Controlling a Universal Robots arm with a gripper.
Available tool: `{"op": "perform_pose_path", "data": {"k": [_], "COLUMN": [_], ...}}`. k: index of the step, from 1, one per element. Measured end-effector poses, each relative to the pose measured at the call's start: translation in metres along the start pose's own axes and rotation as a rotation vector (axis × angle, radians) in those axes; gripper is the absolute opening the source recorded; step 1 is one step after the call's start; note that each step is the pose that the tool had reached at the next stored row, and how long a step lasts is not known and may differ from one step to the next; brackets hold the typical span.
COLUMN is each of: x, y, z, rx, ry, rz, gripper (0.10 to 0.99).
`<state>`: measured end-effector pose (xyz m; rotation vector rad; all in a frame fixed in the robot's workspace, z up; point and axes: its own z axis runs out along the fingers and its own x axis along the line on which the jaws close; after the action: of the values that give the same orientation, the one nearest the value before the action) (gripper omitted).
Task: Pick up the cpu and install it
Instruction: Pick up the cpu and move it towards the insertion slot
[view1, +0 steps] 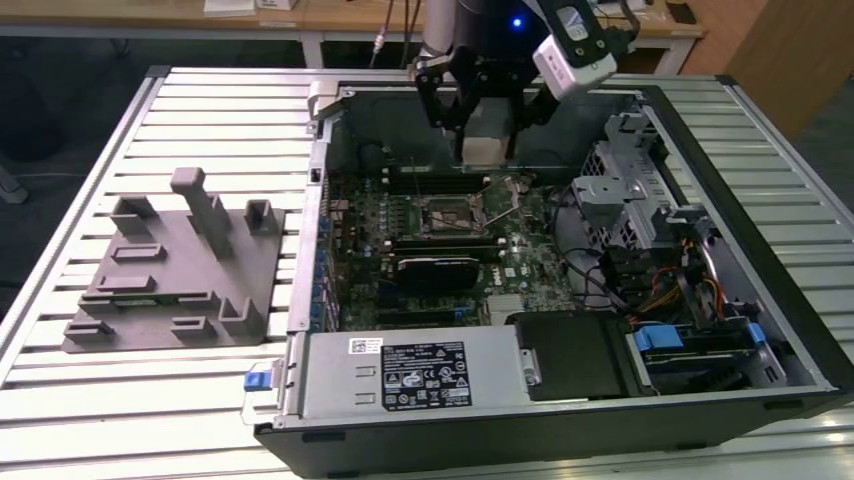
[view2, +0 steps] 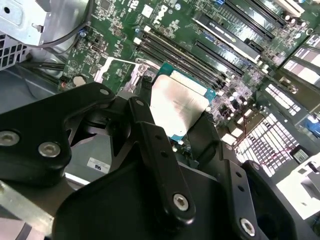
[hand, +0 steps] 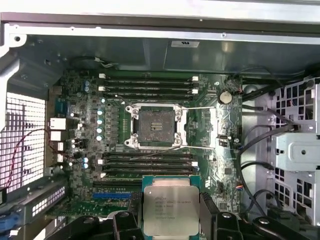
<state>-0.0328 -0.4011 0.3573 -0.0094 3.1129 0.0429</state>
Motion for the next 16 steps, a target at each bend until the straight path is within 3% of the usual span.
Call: {"op": "perform_pose_path", "data": {"k": [8,16], "x": [0.0003,0.0008], "y": [-0.0001,0.0045], "z": [0.0145,0.0293], "rx": [0.0,0.0], "ry": [0.0,-0.0001], "rz": [0.0,0.0], "gripper": [0.541,0.541]}}
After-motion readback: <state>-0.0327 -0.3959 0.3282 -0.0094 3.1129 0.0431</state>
